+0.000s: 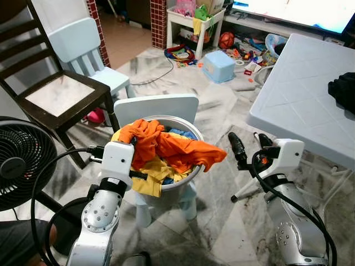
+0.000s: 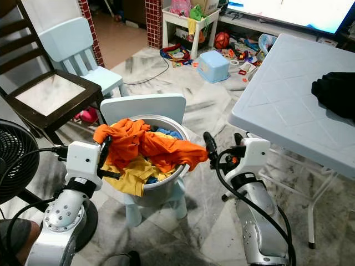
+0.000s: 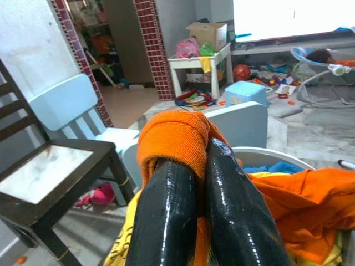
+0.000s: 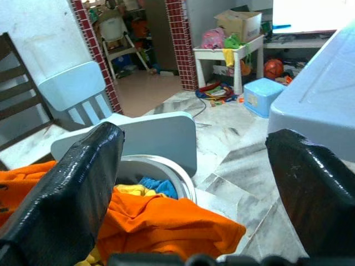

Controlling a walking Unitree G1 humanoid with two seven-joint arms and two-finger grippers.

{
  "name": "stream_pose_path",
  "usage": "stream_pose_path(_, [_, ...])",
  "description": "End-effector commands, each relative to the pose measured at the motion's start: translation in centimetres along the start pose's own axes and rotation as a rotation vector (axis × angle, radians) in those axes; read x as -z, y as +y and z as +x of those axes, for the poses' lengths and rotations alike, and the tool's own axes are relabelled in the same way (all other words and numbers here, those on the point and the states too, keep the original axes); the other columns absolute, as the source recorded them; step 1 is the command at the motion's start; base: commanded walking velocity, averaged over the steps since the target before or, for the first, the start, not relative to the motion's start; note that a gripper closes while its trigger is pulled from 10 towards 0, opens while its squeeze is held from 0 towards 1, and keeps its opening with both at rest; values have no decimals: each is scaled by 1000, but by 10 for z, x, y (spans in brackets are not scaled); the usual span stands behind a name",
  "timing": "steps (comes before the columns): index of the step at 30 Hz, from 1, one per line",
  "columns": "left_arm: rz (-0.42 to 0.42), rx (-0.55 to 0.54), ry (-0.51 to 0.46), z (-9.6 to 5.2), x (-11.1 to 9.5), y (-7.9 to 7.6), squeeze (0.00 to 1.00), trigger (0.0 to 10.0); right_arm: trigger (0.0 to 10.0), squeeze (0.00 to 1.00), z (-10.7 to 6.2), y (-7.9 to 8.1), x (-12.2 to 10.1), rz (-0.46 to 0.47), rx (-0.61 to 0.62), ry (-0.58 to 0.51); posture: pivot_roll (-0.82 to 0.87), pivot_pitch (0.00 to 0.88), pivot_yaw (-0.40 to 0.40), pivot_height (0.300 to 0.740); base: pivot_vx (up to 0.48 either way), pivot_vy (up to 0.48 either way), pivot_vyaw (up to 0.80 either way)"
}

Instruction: Hang hanger

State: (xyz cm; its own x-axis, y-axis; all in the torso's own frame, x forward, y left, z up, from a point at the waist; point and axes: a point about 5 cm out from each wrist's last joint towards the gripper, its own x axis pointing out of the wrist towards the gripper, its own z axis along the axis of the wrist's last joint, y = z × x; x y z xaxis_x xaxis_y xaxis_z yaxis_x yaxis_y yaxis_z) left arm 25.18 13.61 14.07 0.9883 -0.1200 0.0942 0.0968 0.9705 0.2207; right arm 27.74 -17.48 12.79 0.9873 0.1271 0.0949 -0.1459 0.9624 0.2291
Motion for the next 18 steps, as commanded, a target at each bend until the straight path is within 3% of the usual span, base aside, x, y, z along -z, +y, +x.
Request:
stream_pose_path(1, [-8,-2,-16,-1,-3,0,0,10000,10000,0,-3,-3,-4,-4,29,-21,39,33,5,740,0,0,0])
stream_pose_path(7, [-2,-11,-2,3,4,0,0,10000,10000,0,-4,-9,-10,-105,72,-73,35,0,21,740,0,0,0])
stream_pose_path(8, [-6,-22,11,4,8,2,0,10000,10000,0,-4,-8,-8,-68,61,-77,32,0,27,740,0,0,0])
stream_pose_path(12, [-12,-43,23,7,14,5,0,10000,10000,0,-5,-9,-7,-74,75,-85,32,0,32,740,0,0,0])
stream_pose_path(14, [-26,-48,28,9,16,7,0,10000,10000,0,-6,-10,-5,-160,83,-61,32,0,30,740,0,0,0])
stream_pose_path(18, [-36,-56,38,8,21,9,0,10000,10000,0,-11,-13,0,-114,106,-64,37,0,20,740,0,0,0])
